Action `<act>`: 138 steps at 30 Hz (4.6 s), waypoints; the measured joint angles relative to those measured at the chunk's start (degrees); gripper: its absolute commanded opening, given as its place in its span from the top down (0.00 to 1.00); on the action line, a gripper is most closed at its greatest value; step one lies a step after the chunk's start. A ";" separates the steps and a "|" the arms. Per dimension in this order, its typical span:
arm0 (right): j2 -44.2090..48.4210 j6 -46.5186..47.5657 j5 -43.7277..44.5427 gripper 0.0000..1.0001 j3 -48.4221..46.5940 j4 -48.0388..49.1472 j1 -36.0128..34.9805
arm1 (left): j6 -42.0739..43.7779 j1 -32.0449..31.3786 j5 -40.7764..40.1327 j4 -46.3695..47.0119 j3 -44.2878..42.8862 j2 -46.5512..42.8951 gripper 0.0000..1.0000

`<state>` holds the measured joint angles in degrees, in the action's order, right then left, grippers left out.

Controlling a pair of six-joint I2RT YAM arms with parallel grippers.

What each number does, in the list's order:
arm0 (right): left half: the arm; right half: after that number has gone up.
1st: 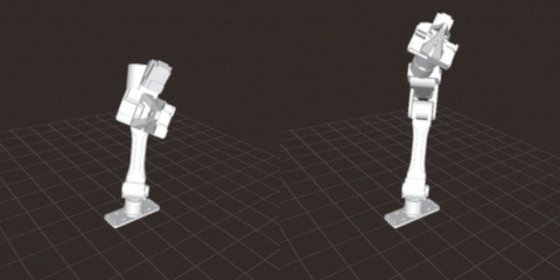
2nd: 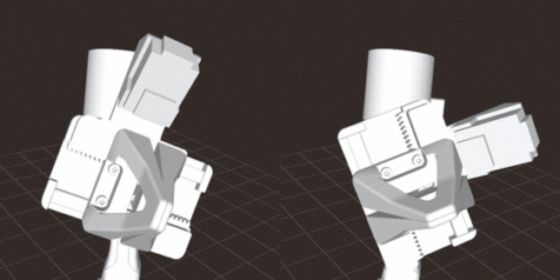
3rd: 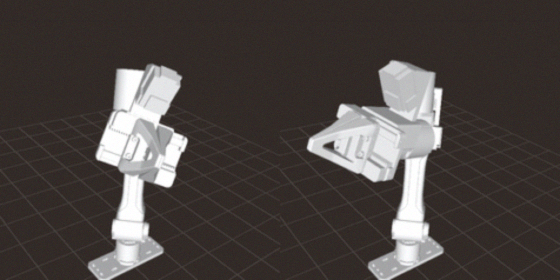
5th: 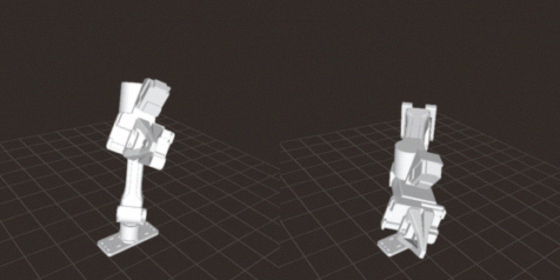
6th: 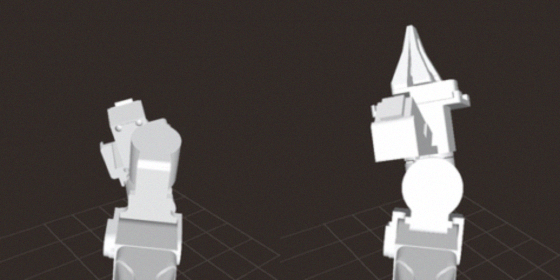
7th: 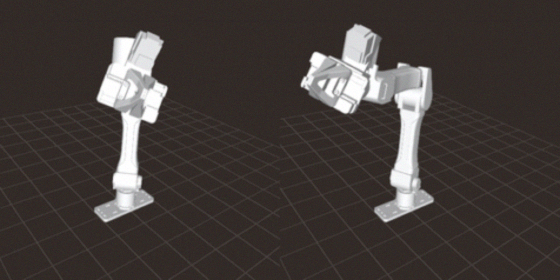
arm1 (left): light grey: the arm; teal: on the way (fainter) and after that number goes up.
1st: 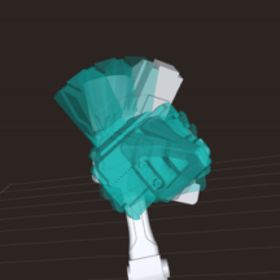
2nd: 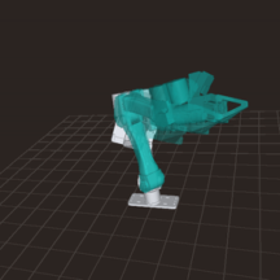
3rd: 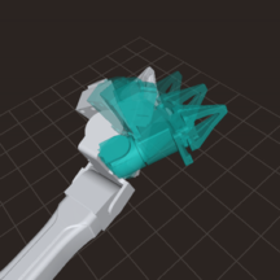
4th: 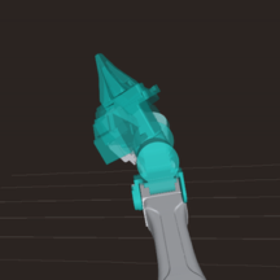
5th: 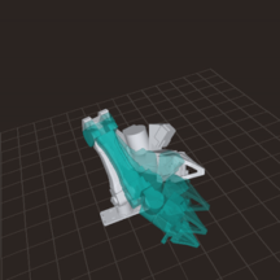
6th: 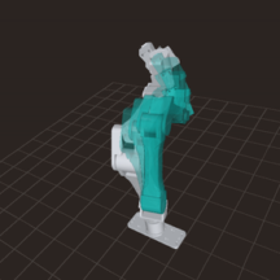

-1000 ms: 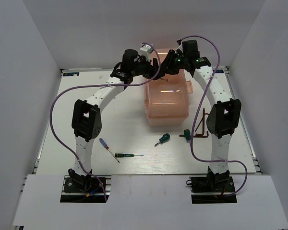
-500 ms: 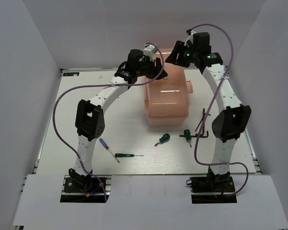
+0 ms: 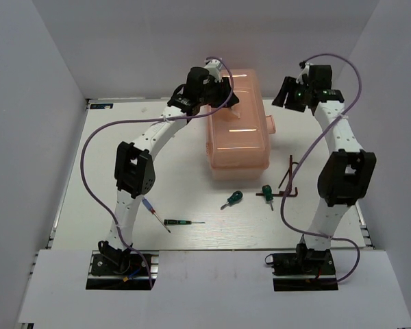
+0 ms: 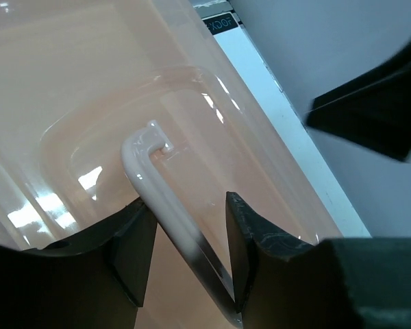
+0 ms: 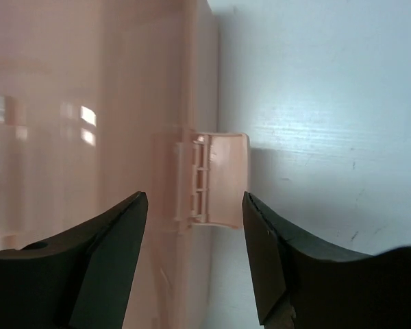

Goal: Sort the tools into containers

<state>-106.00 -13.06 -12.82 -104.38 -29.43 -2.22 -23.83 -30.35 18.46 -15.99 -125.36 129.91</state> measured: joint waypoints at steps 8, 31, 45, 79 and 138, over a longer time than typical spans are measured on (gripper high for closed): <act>-13.00 0.61 -10.14 0.33 1.84 -0.22 4.39 | -1.55 0.00 -0.74 -1.16 -0.28 0.00 0.53; -23.82 -6.03 -30.38 1.00 -1.68 3.87 8.70 | -6.01 0.90 -0.07 -4.76 -3.15 1.14 1.00; -26.36 -5.57 -29.35 1.00 -7.30 -1.33 10.36 | -5.14 8.83 -0.74 -9.35 2.89 -9.81 1.00; -26.03 -3.65 -33.86 1.00 -3.19 2.75 14.80 | 0.46 28.63 -12.94 -10.82 38.05 -29.03 0.23; 8.55 16.55 10.64 0.93 47.89 5.86 7.74 | 14.49 -16.70 1.46 4.22 77.64 -57.77 0.47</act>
<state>-97.45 3.49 -2.17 -56.49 -23.57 5.52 -9.34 -47.05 19.92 -11.77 -47.72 72.14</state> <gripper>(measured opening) 0.158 0.526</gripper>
